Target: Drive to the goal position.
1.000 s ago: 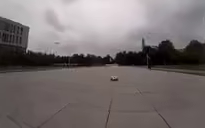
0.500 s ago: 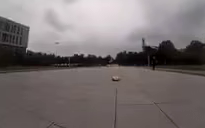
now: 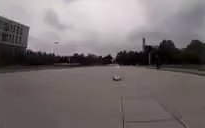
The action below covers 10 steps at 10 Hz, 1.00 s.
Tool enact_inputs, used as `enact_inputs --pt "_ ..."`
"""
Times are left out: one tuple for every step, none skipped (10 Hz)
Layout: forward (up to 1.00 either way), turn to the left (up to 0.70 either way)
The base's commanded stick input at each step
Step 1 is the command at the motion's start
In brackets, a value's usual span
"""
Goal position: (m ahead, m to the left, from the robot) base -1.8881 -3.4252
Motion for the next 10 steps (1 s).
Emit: enact_inputs --pt "1.0 -0.17" --pt "1.0 -0.27" --pt "1.0 -0.18" --pt "1.0 0.0" --pt "1.0 0.0" --pt "1.0 0.0" --pt "1.0 0.0" --pt "1.0 0.0" --pt "1.0 0.0" --pt "1.0 -0.06"
